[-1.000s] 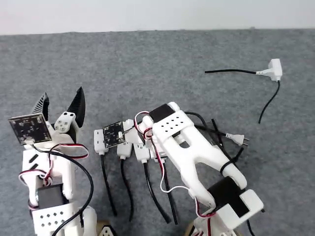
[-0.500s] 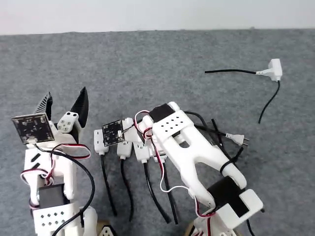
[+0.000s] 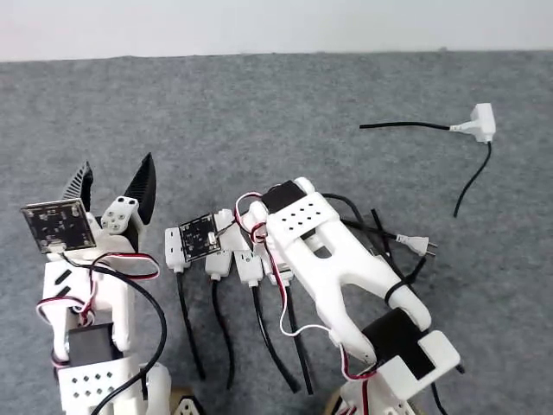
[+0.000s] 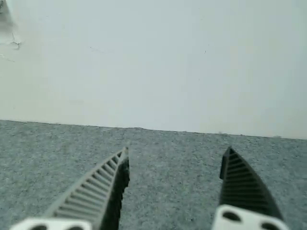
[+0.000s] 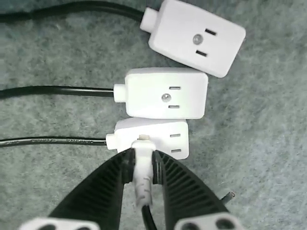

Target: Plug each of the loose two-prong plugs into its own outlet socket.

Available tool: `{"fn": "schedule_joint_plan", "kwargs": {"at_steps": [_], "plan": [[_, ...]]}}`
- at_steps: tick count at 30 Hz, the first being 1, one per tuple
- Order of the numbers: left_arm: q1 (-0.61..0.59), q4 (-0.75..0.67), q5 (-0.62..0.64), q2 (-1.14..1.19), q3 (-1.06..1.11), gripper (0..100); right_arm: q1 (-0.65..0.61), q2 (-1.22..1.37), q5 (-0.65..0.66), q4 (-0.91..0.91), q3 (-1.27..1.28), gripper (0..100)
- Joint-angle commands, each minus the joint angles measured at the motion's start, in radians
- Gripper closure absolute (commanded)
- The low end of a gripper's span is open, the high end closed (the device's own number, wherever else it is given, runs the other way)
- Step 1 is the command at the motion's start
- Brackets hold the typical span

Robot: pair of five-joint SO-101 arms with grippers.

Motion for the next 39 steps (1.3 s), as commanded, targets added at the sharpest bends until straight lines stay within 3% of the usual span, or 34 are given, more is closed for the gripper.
{"fn": "schedule_joint_plan", "kwargs": {"at_steps": [1,34,39], "plan": [[0.005,-0.029,-0.012,-0.011,-0.036,69,0.031,0.012,0.02,0.028,0.011,99.1],[0.005,-0.08,-0.012,-0.011,-0.007,69,-0.024,0.013,0.021,-0.025,0.066,99.1],[0.003,-0.081,-0.012,-0.011,-0.007,69,-0.024,0.013,0.068,-0.024,0.066,99.1]]}}
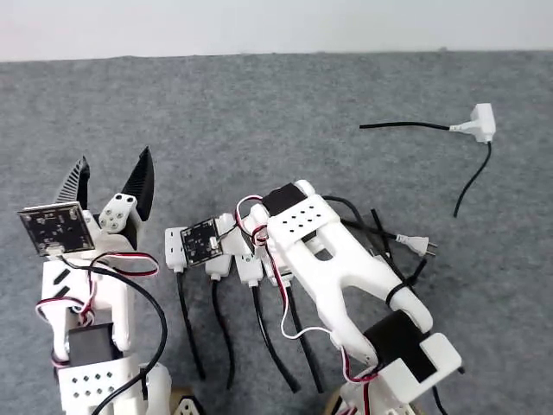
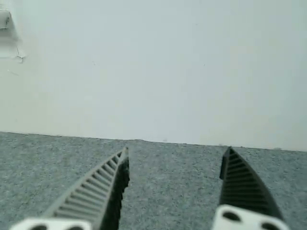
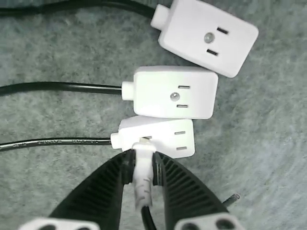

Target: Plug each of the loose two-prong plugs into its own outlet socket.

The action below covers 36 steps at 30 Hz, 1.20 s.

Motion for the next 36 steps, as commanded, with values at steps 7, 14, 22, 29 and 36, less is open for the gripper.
{"fn": "schedule_joint_plan", "kwargs": {"at_steps": [7,14,22,29,36], "plan": [[0.006,-0.028,-0.012,-0.009,-0.007,69,-0.018,0.015,0.071,-0.007,0.026,99.1],[0.006,-0.028,-0.012,-0.009,-0.007,69,-0.03,0.016,0.074,-0.004,0.018,99.1],[0.006,-0.028,-0.012,-0.008,-0.005,69,-0.048,0.039,0.066,-0.027,0.087,99.1],[0.008,-0.028,-0.012,-0.006,-0.005,69,-0.045,0.12,0.038,-0.102,0.135,99.1],[0.008,-0.029,-0.012,-0.005,-0.005,69,-0.045,0.151,0.032,-0.117,0.13,99.1]]}}
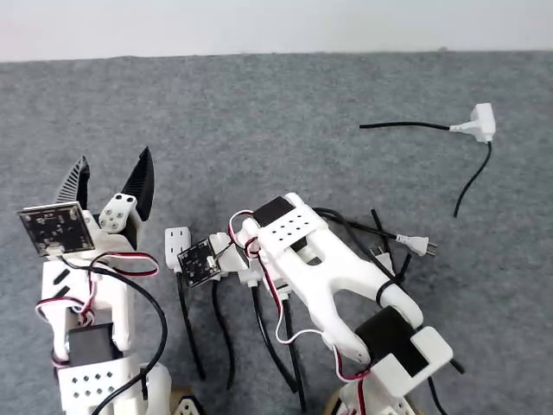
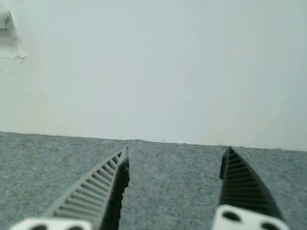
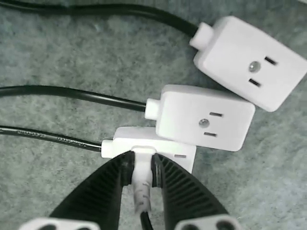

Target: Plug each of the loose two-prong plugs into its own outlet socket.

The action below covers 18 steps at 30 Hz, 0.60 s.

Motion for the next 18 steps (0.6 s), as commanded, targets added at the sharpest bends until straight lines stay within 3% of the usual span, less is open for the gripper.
{"fn": "schedule_joint_plan", "kwargs": {"at_steps": [1,7,13,18], "plan": [[0.008,-0.029,-0.012,-0.005,-0.005,69,-0.008,0.079,-0.04,-0.053,0.051,99.0],[0.018,-0.031,-0.012,-0.005,0.001,69,-0.012,0.071,-0.161,-0.088,0.048,95.6],[0.038,-0.029,-0.014,-0.005,0.007,69,-0.008,0.07,-0.221,-0.087,0.048,67.8],[0.038,-0.029,-0.014,-0.005,0.01,69,-0.008,0.021,-0.253,-0.084,0.048,69.2]]}}
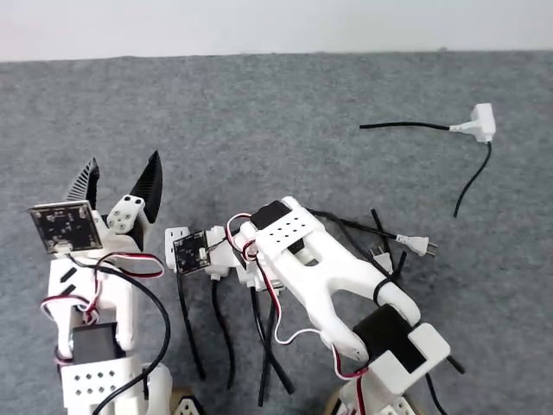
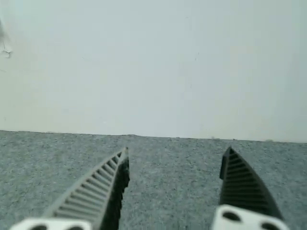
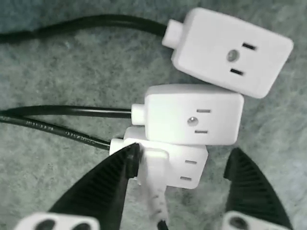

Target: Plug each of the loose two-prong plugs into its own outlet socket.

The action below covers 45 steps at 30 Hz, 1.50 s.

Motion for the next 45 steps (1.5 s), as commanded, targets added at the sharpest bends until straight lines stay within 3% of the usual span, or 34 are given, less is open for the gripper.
{"fn": "schedule_joint_plan", "kwargs": {"at_steps": [1,7,20,30,34,36,45], "plan": [[0.006,-0.029,-0.008,-0.006,-0.008,69,0.001,-0.002,-0.038,-0.018,0.029,69.3],[0.006,-0.029,-0.014,-0.006,-0.008,69,0.001,-0.044,-0.037,0.065,0.044,69.4],[0.008,-0.029,-0.02,-0.006,-0.008,69,-0.004,-0.041,-0.038,0.061,0.13,69.7],[0.008,-0.031,-0.02,-0.008,-0.005,69,-0.021,-0.005,-0.037,-0.016,0.164,81.9],[0.009,-0.031,-0.02,-0.008,-0.005,69,-0.028,0.013,-0.043,-0.025,0.164,99.8],[0.009,-0.031,-0.02,-0.008,-0.005,69,-0.025,0.013,-0.043,-0.024,0.161,96.0],[0.009,-0.031,-0.02,-0.006,-0.005,69,-0.025,0.012,-0.068,-0.024,0.161,99.0]]}}
